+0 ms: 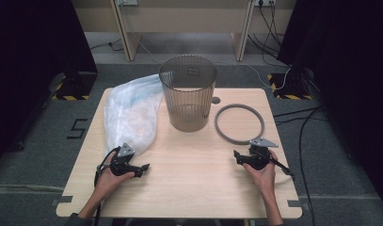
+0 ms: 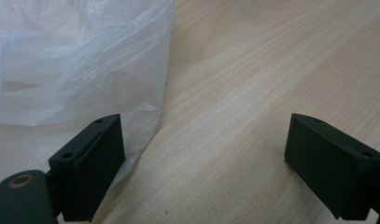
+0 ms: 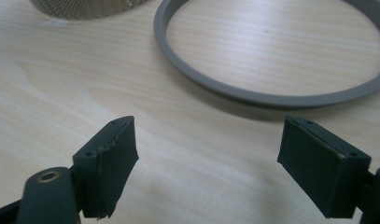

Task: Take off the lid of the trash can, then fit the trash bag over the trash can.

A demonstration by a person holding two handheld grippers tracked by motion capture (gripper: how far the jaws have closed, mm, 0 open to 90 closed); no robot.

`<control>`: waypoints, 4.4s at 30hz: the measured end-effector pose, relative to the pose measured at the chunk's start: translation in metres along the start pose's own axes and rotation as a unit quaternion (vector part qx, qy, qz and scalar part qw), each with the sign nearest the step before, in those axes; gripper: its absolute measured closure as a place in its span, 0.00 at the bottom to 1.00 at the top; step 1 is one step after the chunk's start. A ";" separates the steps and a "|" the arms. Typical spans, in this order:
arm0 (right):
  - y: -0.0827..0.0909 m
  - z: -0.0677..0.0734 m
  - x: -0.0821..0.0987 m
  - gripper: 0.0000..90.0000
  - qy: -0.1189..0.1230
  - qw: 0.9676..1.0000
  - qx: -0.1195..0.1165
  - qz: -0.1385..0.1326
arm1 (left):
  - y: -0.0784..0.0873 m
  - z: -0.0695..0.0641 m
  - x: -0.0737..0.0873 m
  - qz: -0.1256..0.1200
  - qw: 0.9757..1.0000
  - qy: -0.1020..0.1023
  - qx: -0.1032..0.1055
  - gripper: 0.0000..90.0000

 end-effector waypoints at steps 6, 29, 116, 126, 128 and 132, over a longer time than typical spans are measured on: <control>0.002 0.005 0.010 0.18 0.008 1.000 -0.005 0.011 | 0.000 0.000 0.000 0.000 1.000 0.001 0.000 0.12; 0.002 0.013 0.026 0.16 0.043 0.998 0.003 0.046 | 0.000 0.000 0.000 0.000 1.000 0.001 0.001 0.12; 0.001 0.012 0.024 0.15 0.055 0.997 -0.004 0.046 | 0.060 0.146 -0.229 -0.099 0.994 0.045 -0.025 0.97; 0.001 0.012 0.024 0.15 0.057 0.997 -0.006 0.047 | 0.076 0.139 -0.292 -0.123 0.991 0.013 -0.046 0.97; 0.000 0.012 0.024 0.15 0.058 0.997 -0.007 0.048 | 0.077 0.136 -0.303 -0.131 0.990 0.013 -0.049 0.97; 0.000 0.012 0.024 0.15 0.056 0.997 -0.009 0.048 | 0.074 0.125 -0.323 -0.140 0.989 0.002 -0.044 0.97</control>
Point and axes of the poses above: each handheld gripper's, and its own axes: y roughly backward along the jaws, x roughly out of its underside, z roughly to its left, the point moved 7 cm from there along -y, roughly forward along the jaws, and after that the axes turned 8 degrees about -y, right-handed, at the moved point
